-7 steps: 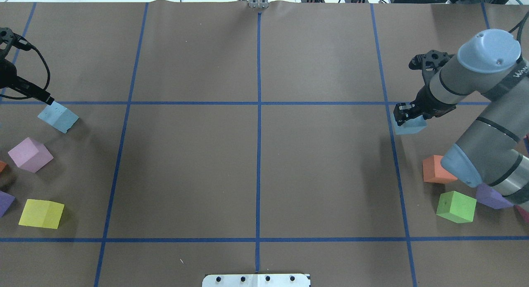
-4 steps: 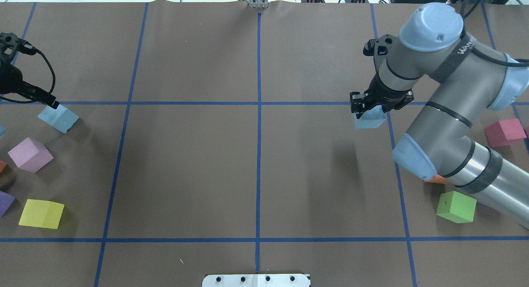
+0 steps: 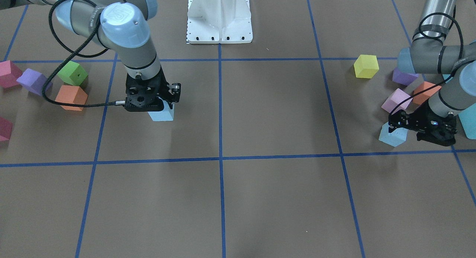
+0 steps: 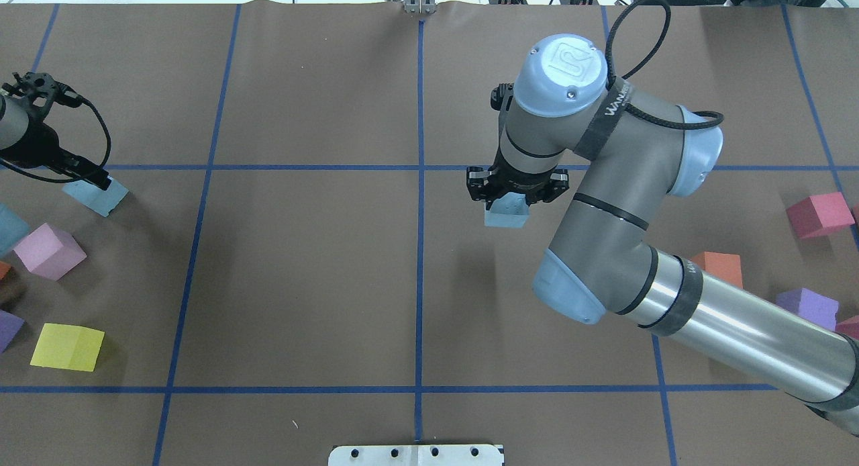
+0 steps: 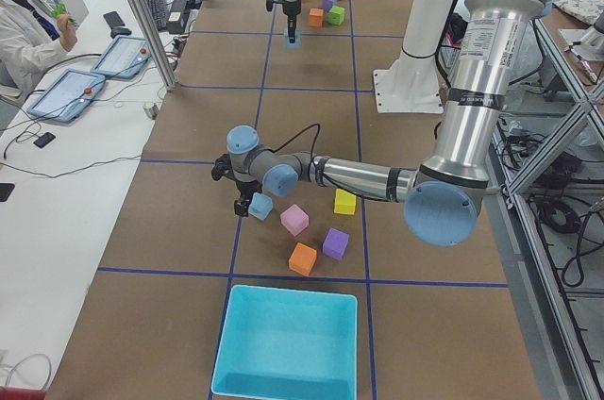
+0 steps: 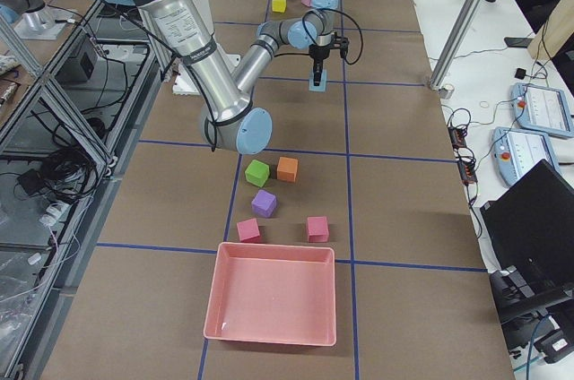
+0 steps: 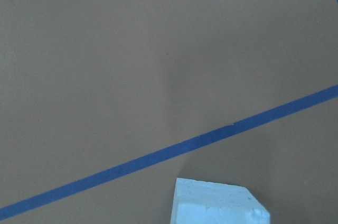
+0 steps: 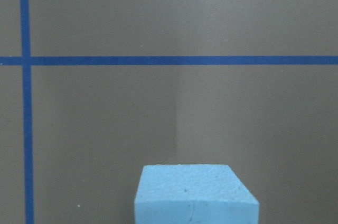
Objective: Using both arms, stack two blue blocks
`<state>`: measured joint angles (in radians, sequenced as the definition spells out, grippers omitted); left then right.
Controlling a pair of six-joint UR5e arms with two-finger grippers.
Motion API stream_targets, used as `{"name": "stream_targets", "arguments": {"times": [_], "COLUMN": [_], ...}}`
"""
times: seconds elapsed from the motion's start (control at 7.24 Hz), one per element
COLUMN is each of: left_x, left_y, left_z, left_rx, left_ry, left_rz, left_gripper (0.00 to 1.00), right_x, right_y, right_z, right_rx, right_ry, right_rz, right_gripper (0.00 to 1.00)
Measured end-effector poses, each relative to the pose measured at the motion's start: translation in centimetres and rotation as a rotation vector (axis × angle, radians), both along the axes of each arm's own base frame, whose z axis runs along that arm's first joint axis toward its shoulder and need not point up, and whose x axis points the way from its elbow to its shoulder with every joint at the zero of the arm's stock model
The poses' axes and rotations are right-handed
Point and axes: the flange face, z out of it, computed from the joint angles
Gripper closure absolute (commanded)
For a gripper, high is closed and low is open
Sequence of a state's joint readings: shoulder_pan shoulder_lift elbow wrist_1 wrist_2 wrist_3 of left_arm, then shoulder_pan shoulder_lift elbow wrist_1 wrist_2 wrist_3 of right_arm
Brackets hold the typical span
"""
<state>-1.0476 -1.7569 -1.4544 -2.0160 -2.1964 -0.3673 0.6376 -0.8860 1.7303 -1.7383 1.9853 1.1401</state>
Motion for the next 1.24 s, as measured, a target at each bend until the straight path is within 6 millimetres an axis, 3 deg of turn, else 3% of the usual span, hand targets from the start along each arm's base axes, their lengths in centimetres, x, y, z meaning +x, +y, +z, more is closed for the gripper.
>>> {"name": "stream_targets", "arguments": {"times": [0.28,0.83,1.24], "left_x": [1.4,1.7,1.8], "left_y": [0.5,1.3,1.3], "left_z": [-0.3,-2.0,-0.9], "left_rx": [-0.020,-0.039,-0.057], "left_ry": [0.007,0.069,0.065], "left_rz": [-0.001,0.032,0.035], "left_gripper": [0.06,0.06,0.36], "right_x": [-2.3,-3.5,-4.5], "right_y": [1.2,2.2,2.4], "right_z": [-1.5,-1.7,-1.1], "right_rx": [-0.019,-0.020,-0.017], "right_ry": [-0.006,0.001,0.022], "right_rz": [0.013,0.017,0.024], "right_gripper": [0.44,0.44,0.44]}}
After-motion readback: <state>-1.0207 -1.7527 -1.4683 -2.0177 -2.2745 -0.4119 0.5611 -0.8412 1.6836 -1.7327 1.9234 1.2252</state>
